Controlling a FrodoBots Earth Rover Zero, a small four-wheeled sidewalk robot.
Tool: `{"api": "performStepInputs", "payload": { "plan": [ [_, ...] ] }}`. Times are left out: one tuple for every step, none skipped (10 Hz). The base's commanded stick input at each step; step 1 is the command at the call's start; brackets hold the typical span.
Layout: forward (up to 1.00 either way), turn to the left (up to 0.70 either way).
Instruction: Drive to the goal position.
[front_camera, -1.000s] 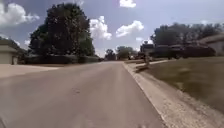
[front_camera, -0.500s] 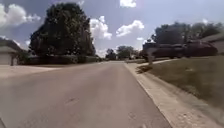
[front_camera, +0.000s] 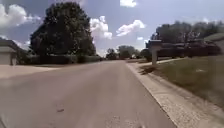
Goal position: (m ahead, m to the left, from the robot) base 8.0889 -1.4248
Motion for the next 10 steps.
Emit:
{"api": "performStepInputs", "payload": {
  "plan": [
    [0.70,0.00],
    [0.70,0.00],
    [0.70,0.00],
    [0.70,0.00],
    [0.70,0.00],
    [0.70,0.00],
    [0.70,0.00],
    [0.70,0.00],
    [0.70,0.00],
    [0.70,0.00]
  ]
}}
